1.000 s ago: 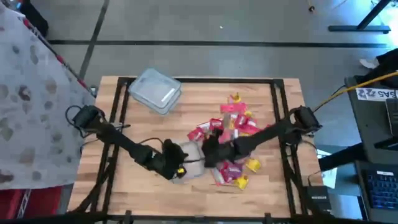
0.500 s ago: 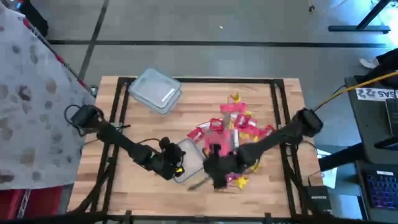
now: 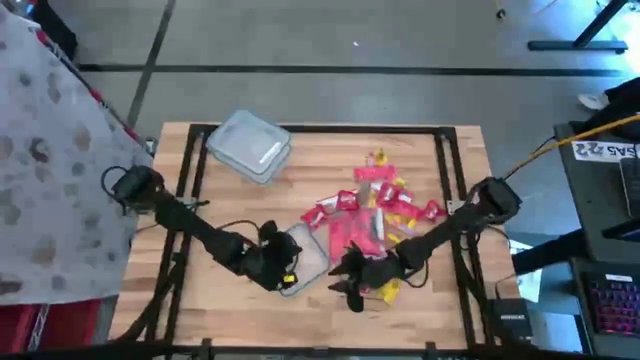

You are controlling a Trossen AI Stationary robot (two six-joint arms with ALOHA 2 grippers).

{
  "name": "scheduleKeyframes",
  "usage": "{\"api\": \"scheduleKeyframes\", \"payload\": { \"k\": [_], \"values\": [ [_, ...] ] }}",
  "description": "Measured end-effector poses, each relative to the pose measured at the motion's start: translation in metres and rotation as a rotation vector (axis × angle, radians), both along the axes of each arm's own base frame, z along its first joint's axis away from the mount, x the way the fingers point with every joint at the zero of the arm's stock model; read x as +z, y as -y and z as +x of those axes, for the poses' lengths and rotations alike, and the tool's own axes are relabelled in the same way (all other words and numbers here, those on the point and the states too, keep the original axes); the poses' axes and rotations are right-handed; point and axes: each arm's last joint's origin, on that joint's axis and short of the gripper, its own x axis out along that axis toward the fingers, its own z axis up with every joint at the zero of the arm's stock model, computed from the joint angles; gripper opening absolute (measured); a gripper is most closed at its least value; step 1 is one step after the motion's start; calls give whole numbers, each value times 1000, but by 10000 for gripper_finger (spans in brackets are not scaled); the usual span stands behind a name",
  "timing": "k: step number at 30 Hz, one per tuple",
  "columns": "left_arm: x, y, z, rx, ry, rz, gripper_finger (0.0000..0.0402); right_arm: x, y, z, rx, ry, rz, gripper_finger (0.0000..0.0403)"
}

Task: Sort candy
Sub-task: Open the square transparent bin

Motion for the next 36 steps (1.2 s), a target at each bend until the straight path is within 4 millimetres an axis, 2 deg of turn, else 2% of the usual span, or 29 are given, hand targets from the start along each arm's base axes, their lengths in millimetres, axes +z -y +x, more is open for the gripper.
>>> {"api": "scheduleKeyframes", "payload": {
  "k": [6,11,16,20,30,36],
  "values": [
    [-17,-2,8,-15,-56,-39,0,-6,1,5,8,14,-17,179],
    [-34,-6,13,14,-111,-54,0,-9,18,11,-91,14,-110,179],
    [-38,-13,9,87,-159,-34,0,-9,36,15,-162,-7,-209,179],
    [-40,-15,5,97,-197,-7,0,-8,46,20,-115,-20,-183,179],
    [-41,-17,5,90,-216,13,0,-15,42,20,41,-34,-111,179],
    [-41,-17,5,62,-231,45,0,-32,44,28,-49,21,-139,179]
  ]
}}
